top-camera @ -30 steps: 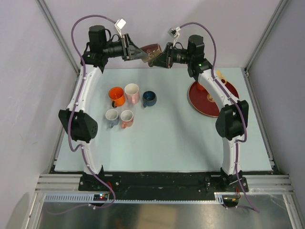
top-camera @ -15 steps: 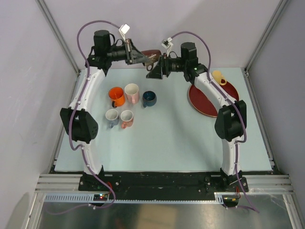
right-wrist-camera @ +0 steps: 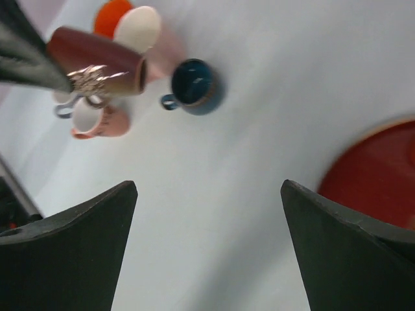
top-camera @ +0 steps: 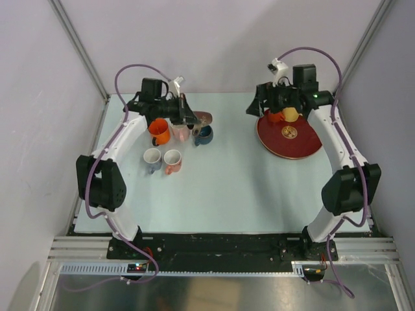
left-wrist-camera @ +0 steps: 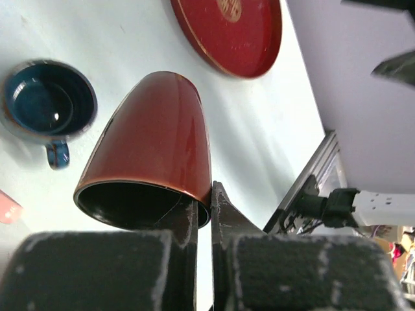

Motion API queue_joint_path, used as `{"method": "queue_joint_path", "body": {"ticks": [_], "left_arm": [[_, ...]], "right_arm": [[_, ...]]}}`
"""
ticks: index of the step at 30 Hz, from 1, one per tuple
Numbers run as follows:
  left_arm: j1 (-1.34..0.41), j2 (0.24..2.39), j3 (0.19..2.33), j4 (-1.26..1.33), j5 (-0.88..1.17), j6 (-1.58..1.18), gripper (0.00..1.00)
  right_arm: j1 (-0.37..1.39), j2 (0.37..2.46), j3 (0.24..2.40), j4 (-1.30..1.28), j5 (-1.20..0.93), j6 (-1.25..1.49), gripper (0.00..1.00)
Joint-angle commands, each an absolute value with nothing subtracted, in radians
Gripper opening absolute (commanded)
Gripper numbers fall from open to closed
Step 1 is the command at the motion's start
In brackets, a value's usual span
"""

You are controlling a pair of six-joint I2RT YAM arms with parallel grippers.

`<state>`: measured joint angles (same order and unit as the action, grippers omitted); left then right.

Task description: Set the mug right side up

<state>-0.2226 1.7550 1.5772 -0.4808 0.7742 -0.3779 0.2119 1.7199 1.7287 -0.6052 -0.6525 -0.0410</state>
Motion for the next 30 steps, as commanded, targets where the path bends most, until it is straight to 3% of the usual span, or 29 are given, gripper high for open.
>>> {"method": "queue_joint_path", "body": {"ticks": [1,6,10,16,30], "left_arm": [[-0.287,1.666,1.583,-0.675,0.682,-0.204,0.00],[-0.399,1.684,1.671,-0.811,0.443,-0.053,0.00],[-0.463,1.766,1.805,-0.881,0.286,-0.140,0.00],[-0.545,1.806,1.802,-0.903,0.180,-0.285,0.00],[-0.618,1.892,1.698,-0.998,-0.037,-0.399,0.00]], "right_arm": [[0.205,1.595,1.716,-0.722,-0.475,-0.165,0.99],[0.223,1.501,1.589,-0.707,-0.424,-0.104,1.00],[0.238,1.405,1.473,-0.666,-0.297,-0.149,0.99],[0.222,1.356,1.425,-0.707,-0.137,-0.133,1.00],[0.191,1.299,1.341,-0.663,-0.202,-0.064,0.99]]}}
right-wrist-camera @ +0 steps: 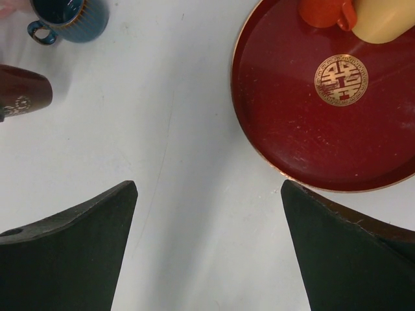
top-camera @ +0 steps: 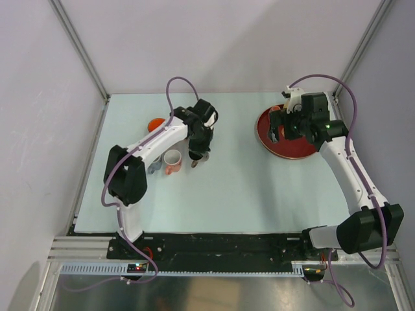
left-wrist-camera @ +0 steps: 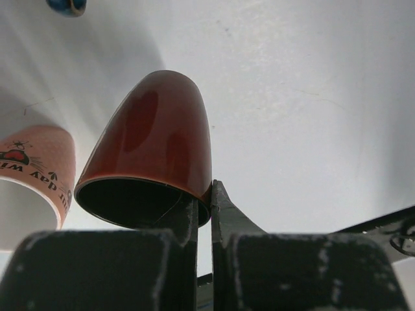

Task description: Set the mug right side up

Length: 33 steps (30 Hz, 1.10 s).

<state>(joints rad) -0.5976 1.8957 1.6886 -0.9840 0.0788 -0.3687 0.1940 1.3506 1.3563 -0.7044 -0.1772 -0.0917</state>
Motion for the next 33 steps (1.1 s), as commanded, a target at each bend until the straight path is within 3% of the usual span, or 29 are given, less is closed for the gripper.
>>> {"method": "queue_joint_path", "body": {"ticks": [1,24,26,30,33], "left_arm": [[-0.620,1.893,1.693,-1.001,-0.052,-0.399,0.00],[-0.613,2.009,1.663,-1.005,0.031,-0.376,0.01],[-0.611,2.014,1.669,-1.004,0.032,-0.375,0.07],[-0.610,2.013,1.687,-1.004,0.026,-0.369,0.32],[-0.610,2.009,1.697,-1.004,0.013,-0.372,0.37]], "right_arm": [[0.190,1.297,1.336,-0.663,-0.206,-0.062,0.99],[0.156,1.233,1.246,-0.662,-0.257,-0.034,0.99],[0.153,1.235,1.244,-0.664,-0.259,-0.035,0.99],[0.149,1.240,1.244,-0.664,-0.264,-0.035,0.99],[0.147,1.248,1.244,-0.661,-0.270,-0.034,0.99]]}}
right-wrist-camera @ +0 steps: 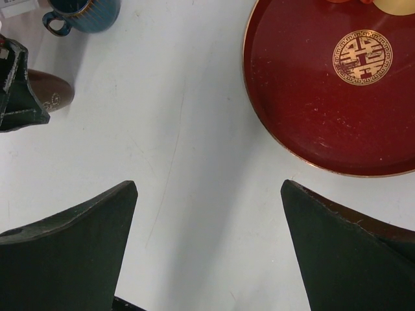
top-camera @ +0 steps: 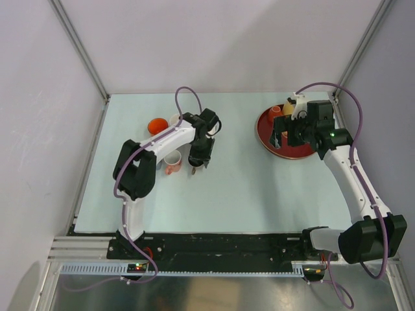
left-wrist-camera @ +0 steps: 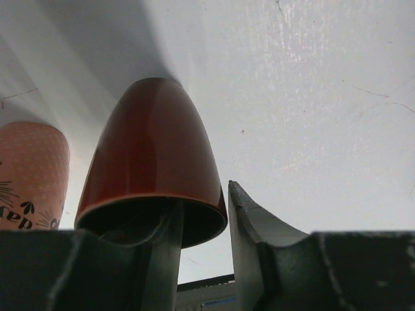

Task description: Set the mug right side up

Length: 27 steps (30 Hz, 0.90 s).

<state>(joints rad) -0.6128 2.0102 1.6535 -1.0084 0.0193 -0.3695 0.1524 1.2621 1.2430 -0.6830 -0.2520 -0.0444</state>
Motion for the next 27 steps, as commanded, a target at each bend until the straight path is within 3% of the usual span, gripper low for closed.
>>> {"method": "queue_joint_path", "body": {"ticks": [1,21,27], "left_arm": [[-0.610,2.005,1.697,-1.004,0.008,-0.372,0.38],[-0.573,1.983,1.778,-0.980,0.026,-0.334,0.46],[-0.555,1.907,1.861,-0.956,0.041,-0.303,0.55]], "right_arm": [[0.147,1.251,1.244,-0.660,-0.272,-0.034,0.99],[0.145,1.345,1.303,-0.690,-0.269,-0.081,1.00],[0.087,1.402,1.356,-0.659,-0.265,-0.192,0.99]]}}
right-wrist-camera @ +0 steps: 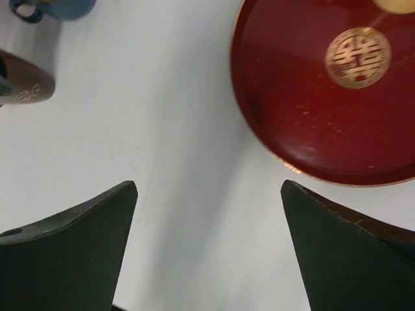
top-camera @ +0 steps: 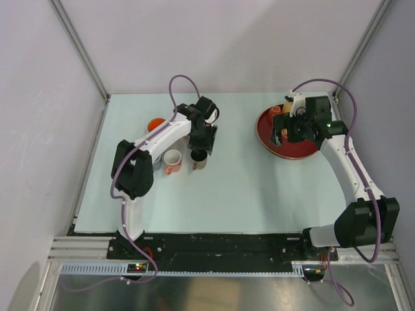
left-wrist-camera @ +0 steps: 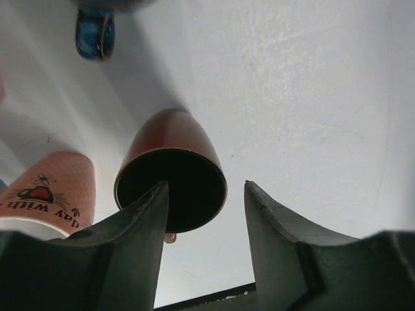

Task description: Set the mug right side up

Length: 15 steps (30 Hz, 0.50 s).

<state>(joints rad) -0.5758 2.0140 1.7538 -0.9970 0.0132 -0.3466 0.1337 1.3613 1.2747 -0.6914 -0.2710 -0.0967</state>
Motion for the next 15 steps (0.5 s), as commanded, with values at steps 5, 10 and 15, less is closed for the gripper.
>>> {"method": "queue_joint_path", "body": {"ticks": [5,10,15], "left_arm": [[-0.530,1.867,2.005,-0.923,0.074,-0.159,0.63],[-0.494,1.789,2.030,-0.922,0.139,0.125,0.69],[-0.479,1.620,1.859,-0.921,0.171,0.419,0.71]], "right_arm": [[-0.044,1.574,1.514,-0.682,-0.382,-0.386,0.98],[-0.114,1.808,1.731,-0.770,-0.450,-0.663,0.94],[-0.152,2.097,2.054,-0.786,-0.425,-0.713,0.95]]}}
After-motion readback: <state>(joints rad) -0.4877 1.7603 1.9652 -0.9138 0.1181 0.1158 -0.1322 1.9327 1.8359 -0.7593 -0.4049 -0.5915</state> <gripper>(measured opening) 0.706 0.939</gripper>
